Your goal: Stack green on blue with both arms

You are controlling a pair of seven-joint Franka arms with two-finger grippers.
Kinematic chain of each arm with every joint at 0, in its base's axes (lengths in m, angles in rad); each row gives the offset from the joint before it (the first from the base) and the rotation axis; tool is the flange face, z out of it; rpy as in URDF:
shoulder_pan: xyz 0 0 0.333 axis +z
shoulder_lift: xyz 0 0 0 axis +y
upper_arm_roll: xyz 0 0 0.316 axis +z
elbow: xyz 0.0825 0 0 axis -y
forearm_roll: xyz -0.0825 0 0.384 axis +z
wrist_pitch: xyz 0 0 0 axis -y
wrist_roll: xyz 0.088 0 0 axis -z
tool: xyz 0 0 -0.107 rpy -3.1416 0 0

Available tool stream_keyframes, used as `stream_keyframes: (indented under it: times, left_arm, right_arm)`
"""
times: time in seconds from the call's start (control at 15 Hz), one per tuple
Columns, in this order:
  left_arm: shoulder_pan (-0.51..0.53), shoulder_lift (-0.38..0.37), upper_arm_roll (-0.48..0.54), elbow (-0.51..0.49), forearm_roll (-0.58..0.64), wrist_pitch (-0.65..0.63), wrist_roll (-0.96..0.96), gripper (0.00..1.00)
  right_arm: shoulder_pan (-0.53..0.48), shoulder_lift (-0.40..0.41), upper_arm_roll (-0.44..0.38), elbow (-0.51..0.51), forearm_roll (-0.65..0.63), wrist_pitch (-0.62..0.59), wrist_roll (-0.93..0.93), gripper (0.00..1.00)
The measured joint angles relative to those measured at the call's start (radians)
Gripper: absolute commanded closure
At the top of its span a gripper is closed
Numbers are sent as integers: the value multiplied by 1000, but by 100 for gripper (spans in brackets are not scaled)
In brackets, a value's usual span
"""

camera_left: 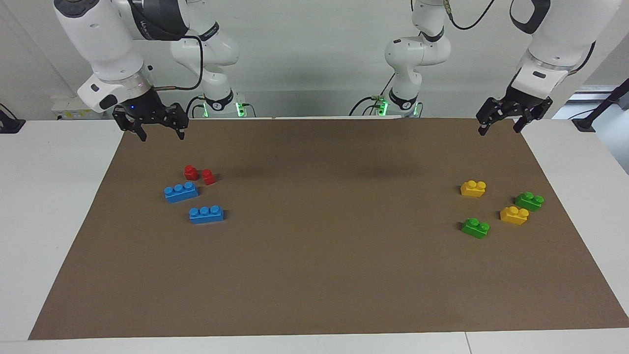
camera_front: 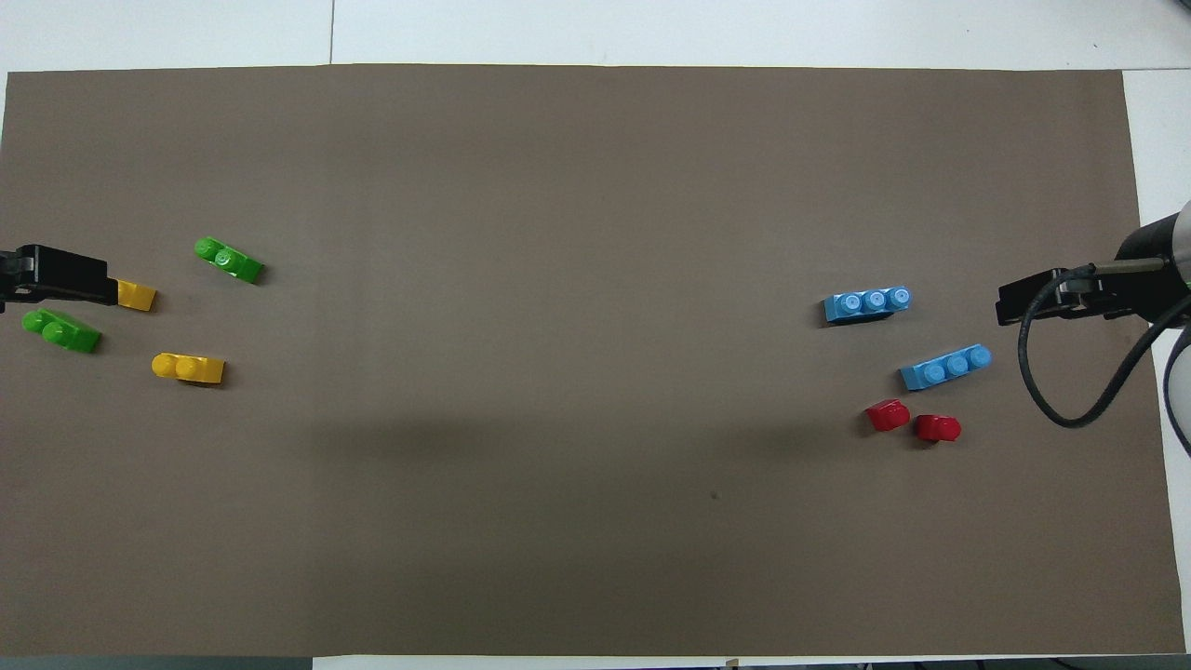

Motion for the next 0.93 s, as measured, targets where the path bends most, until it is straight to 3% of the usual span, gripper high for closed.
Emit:
stream_keyframes:
  times: [0.73, 0.93]
  left_arm:
    - [0, 0, 0, 0, 0, 1, 0, 0]
    - [1, 0, 2, 0, 0, 4, -6, 0]
  right_arm:
    - [-2, 0, -7, -2, 0, 22, 2, 0]
    - [-3, 0, -9, -21, 0, 94, 141, 3]
